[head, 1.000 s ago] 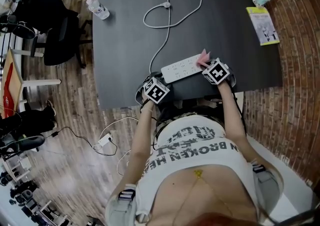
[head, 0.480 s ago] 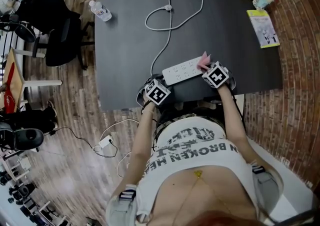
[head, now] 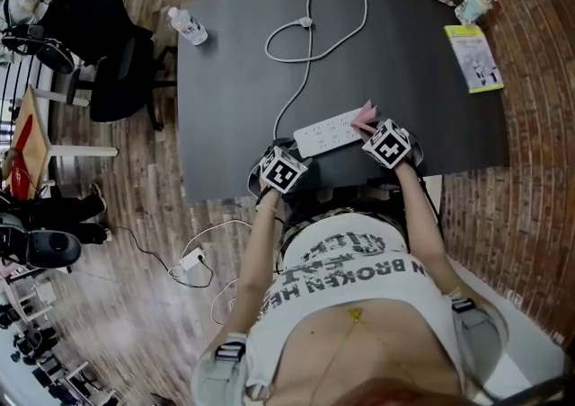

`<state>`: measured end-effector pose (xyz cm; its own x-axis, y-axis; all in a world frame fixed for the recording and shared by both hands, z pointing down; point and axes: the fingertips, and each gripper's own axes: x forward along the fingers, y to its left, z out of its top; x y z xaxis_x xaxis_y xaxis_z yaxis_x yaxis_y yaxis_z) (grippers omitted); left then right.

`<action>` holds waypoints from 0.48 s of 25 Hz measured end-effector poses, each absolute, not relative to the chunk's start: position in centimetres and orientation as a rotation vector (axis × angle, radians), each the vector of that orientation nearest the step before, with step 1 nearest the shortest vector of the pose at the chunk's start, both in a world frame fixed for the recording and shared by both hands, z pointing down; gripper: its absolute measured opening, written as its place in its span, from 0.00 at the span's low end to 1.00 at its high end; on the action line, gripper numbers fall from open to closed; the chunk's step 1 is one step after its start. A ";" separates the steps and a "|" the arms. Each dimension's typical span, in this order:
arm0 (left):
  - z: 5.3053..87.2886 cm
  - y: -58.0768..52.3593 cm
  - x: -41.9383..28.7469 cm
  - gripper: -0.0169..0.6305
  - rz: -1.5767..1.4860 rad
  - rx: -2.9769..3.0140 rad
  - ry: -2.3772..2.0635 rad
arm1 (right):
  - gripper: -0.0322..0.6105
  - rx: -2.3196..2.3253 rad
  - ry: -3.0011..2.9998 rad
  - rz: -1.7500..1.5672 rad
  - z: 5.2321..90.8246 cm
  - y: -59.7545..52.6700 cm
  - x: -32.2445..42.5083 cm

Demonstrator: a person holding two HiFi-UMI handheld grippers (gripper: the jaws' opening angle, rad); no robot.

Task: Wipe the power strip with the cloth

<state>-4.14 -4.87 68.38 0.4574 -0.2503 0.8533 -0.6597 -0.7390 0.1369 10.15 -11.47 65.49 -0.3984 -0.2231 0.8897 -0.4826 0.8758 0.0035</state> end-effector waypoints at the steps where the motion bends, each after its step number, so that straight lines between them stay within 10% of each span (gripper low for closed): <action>1: 67.6 -5.2 -4.0 0.44 1.176 2.273 -0.800 | 0.08 0.502 -2.025 0.298 64.9 -11.4 9.7; 8: 61.0 -6.8 -1.3 0.35 0.918 2.377 -0.958 | 0.08 0.411 -2.252 0.185 60.1 -10.8 6.1; 12: 57.9 -7.3 0.4 0.05 0.746 2.434 -1.037 | 0.08 0.445 -2.398 0.152 56.8 -11.0 4.9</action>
<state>0.42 -7.30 57.88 0.5849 -0.5388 0.6064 -0.7463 -0.6503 0.1421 4.85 -10.97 56.82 -0.7075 -0.2757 0.6508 -0.3558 0.9345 0.0092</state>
